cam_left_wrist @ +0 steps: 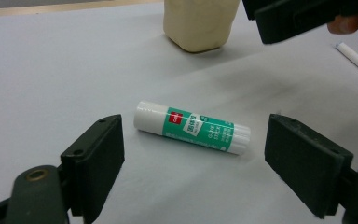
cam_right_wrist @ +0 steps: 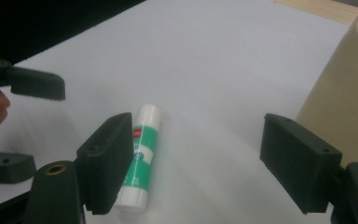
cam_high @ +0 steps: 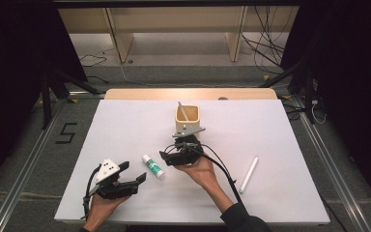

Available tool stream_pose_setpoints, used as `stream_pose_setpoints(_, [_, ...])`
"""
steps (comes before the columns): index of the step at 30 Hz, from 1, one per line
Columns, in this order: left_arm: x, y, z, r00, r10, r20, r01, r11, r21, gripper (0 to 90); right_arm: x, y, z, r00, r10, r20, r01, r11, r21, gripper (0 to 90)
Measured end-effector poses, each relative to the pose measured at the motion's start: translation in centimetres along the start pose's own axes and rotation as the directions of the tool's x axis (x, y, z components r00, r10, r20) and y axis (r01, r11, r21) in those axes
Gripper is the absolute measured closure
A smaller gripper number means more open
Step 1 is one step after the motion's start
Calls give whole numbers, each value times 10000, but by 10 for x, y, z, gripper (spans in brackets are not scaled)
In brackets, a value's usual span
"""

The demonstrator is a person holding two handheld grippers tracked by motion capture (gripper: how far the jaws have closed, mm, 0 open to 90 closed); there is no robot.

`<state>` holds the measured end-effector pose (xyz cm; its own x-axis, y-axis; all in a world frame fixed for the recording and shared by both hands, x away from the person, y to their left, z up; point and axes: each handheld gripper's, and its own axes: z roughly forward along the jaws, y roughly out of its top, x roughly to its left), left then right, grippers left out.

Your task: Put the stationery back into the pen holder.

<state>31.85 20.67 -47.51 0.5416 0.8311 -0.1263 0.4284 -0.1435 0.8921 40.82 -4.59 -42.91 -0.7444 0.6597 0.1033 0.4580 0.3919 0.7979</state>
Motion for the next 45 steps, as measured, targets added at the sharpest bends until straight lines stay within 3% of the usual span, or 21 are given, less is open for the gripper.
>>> stream_pose_setpoints(18, [2,0,-1,9998,-113,-141,113,9999,12,193,22,-25,20,9985,-370,-409,400,9963,760,262])
stream_pose_setpoints(33, [3,1,-2,9989,-468,-81,467,9988,-154,177,34,-37,34,9966,-626,-530,687,9900,1230,264])
stream_pose_setpoints(45, [3,1,-1,9987,-504,-92,503,9987,-108,176,41,-41,42,9959,-738,-519,804,9869,1398,332])
